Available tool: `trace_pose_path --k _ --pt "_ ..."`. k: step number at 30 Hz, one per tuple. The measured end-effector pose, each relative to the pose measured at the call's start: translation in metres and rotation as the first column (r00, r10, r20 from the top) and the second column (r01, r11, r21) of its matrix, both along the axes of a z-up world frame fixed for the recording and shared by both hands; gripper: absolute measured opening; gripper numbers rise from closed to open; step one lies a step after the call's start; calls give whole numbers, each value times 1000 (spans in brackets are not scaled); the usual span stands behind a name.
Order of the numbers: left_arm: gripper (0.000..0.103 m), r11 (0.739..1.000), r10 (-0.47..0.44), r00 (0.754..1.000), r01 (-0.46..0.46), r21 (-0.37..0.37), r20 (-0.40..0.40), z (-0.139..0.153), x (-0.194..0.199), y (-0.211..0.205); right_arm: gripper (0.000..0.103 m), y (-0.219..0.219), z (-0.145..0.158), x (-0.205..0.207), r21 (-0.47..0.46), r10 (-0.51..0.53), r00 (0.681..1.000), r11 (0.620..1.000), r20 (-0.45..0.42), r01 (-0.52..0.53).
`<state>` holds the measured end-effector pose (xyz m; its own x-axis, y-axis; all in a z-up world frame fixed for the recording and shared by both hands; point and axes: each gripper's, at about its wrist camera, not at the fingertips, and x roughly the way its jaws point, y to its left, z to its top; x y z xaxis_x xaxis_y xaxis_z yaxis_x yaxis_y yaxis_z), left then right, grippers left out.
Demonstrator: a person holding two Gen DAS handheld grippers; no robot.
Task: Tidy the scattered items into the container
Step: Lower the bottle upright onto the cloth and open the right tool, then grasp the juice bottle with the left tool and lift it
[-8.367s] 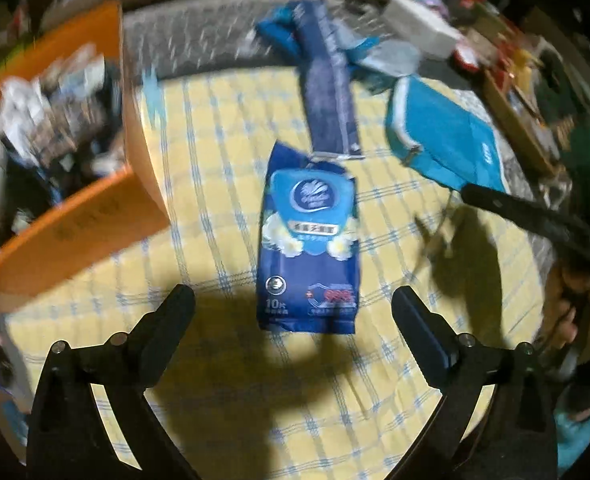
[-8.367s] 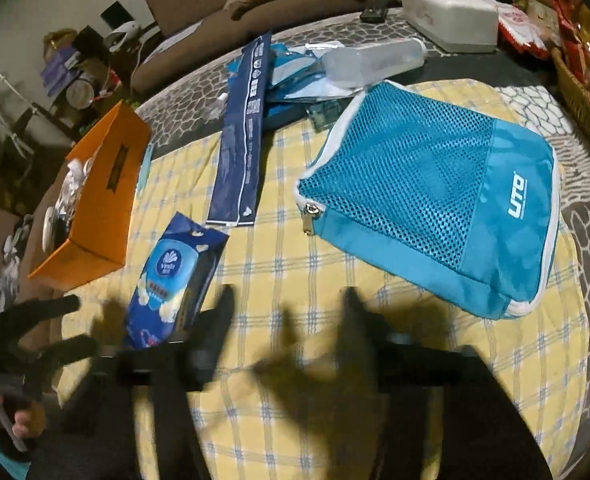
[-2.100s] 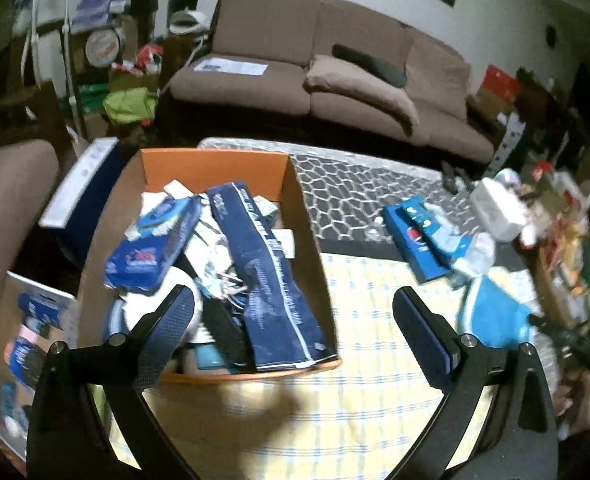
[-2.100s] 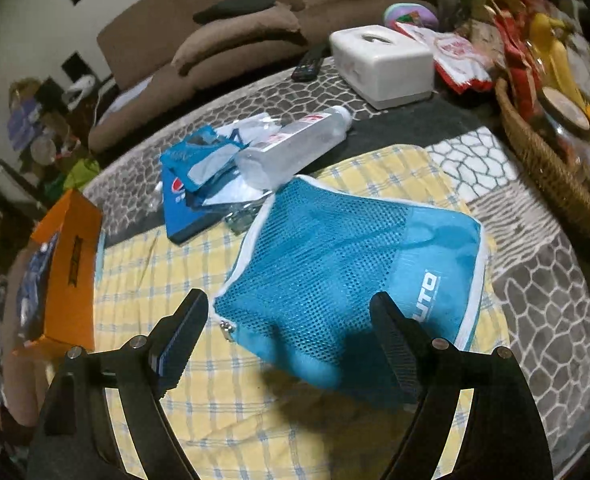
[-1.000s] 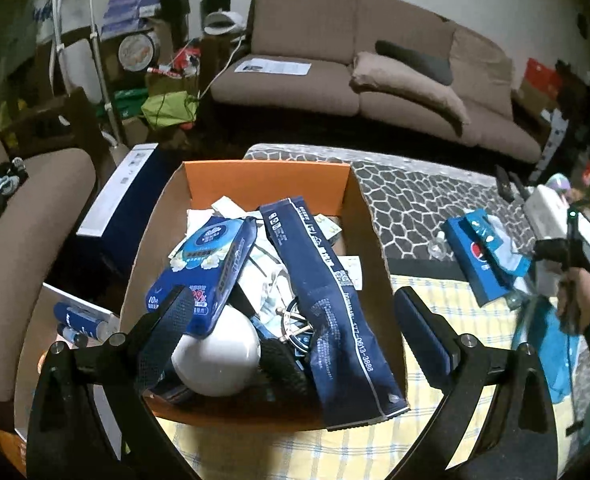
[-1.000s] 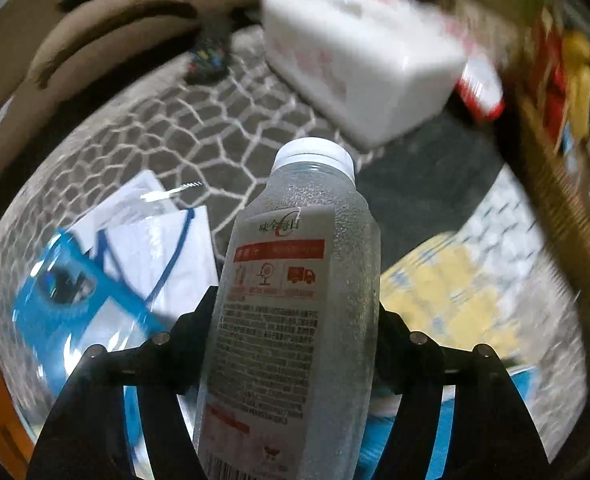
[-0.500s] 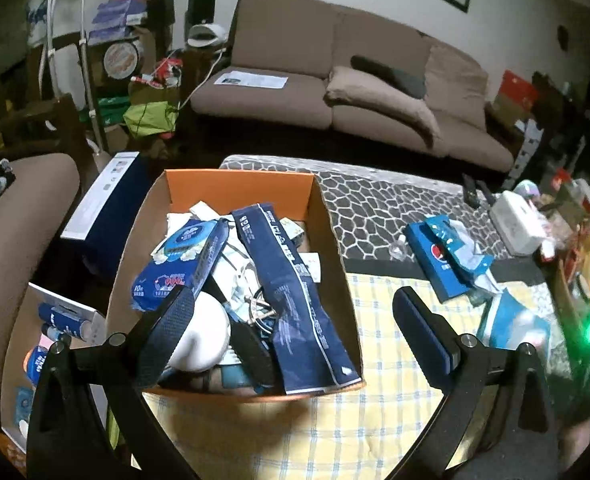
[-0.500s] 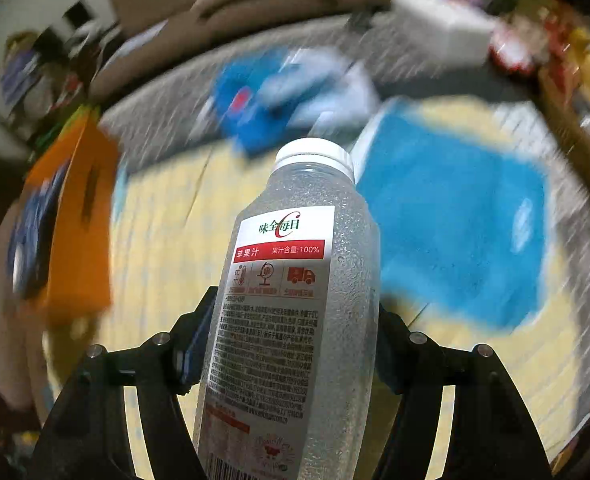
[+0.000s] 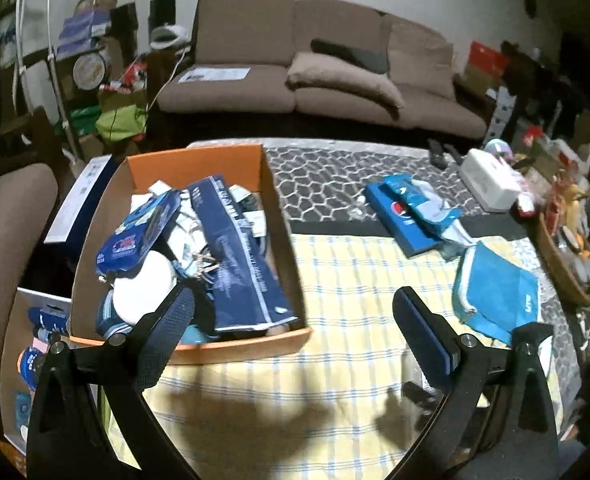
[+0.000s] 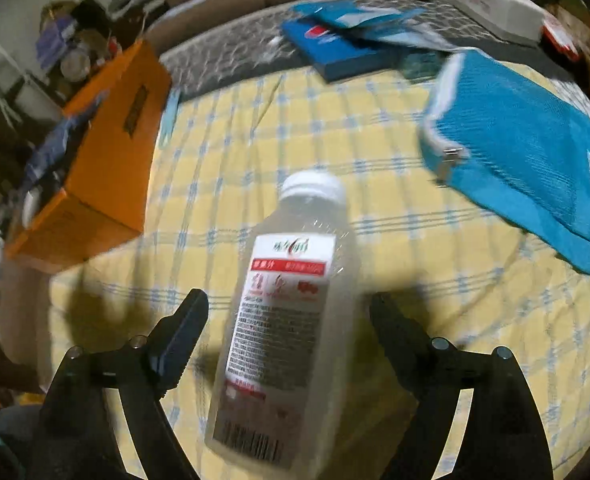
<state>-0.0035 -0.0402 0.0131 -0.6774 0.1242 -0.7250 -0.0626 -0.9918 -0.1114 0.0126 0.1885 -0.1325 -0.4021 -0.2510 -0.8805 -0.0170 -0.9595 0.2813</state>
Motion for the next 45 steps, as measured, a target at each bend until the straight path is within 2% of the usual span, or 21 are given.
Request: trace_pose_path --k 2,5,7,9,11,12,15,16,18,20,23,27,32,34,36,37,38,40,43,45 --pt "100 1000 11 999 -11 -2 -41 2 10 12 85 25 10 6 -18 -37 999 999 -18 37" --pt "100 1000 -4 998 4 1 -60 -5 25 37 87 70 25 16 24 -153 984 988 -92 155" --pt "100 999 -42 999 42 9 -10 -22 34 57 88 101 31 26 64 -265 955 959 -135 275" --pt "100 995 -98 993 98 0 62 -41 37 77 88 124 33 33 68 -361 924 926 -128 371" --pt "100 977 -184 967 199 -73 177 -71 38 109 88 134 33 40 27 -379 916 922 -132 385" --pt "100 963 -212 949 243 -116 232 -90 36 125 88 134 34 43 21 -359 923 931 -137 365" --pt "101 948 -209 933 267 -174 293 -123 39 147 88 126 38 45 71 -308 938 944 -157 322" --pt "101 947 -231 929 283 -151 290 -129 42 152 88 122 38 43 82 -300 941 945 -159 315" --pt "99 952 -212 937 262 -159 278 -129 45 157 88 122 38 44 75 -295 943 948 -154 309" --pt "99 956 -212 936 258 -137 281 -126 46 160 88 121 38 44 64 -303 940 947 -156 316" --pt "99 972 -172 944 208 -105 282 -125 41 150 88 122 38 45 66 -312 937 943 -160 326" --pt "100 981 -190 908 190 37 373 -141 30 138 88 125 36 45 52 -336 930 936 -151 347" --pt "100 965 -261 873 253 74 412 -154 32 150 88 126 33 42 25 -344 930 937 -131 350" --pt "94 959 -283 863 260 111 419 -157 33 149 88 127 37 46 34 -344 927 935 -147 352" --pt "66 943 -332 844 283 176 421 -156 34 145 88 130 44 56 38 -354 919 930 -174 366" --pt "48 941 -337 837 288 177 431 -154 35 145 88 133 47 64 37 -367 912 924 -184 380" --pt "42 945 -328 837 292 149 437 -152 37 145 88 136 49 71 30 -382 904 918 -192 395" --pt "41 944 -329 847 312 112 418 -144 43 142 88 142 53 84 19 -408 890 907 -204 420" --pt "41 939 -343 856 317 132 387 -127 50 132 88 151 55 97 18 -438 872 892 -218 452" --pt "41 938 -345 875 313 146 341 -105 50 120 88 154 55 101 6 -451 865 886 -220 464"
